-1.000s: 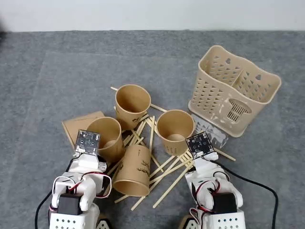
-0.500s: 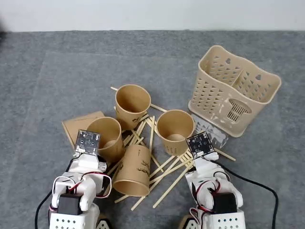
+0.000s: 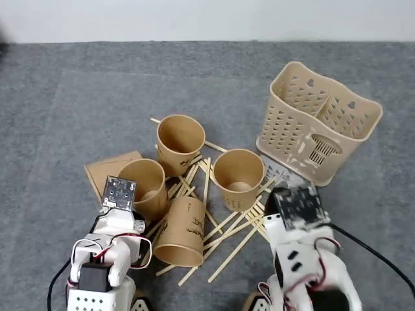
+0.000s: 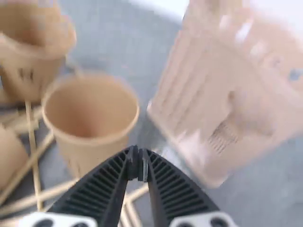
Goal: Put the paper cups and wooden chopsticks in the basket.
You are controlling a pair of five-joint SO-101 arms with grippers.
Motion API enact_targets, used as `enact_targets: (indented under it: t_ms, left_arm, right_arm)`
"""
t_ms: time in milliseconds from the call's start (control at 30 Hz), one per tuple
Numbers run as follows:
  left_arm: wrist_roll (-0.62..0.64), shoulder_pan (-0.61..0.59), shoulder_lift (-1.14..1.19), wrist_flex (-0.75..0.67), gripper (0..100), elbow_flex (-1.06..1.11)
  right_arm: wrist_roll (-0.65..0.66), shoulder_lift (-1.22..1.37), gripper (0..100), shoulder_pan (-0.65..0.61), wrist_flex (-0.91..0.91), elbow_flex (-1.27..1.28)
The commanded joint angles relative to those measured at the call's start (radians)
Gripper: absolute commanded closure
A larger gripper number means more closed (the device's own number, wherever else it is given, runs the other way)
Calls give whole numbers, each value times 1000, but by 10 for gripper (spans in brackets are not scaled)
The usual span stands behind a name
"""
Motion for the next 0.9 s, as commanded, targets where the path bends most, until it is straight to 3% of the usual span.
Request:
enact_targets:
  t_ms: [0,133,367,567,767,867]
  left_arm:
    - [-11,-9,-17,3,985,-19]
    - [-11,-9,-17,3,985,-19]
    - [-11,-9,-17,3,985,-19]
    - [-11,-9,-17,3,985,-19]
    - [-11,-9,-17,3,985,-19]
    - [-11,-9,-17,3,985,-19]
  right_arm:
    - [2,36,991,12,-22,-149]
    - [-8,205,991,12,1,-276]
    - [-172,616,991,4,102,-528]
    - [-180,901,982,2,110,-614]
    - [-255,1112,830,1,197,-727]
    - [-281,1173,801,-24,216,-778]
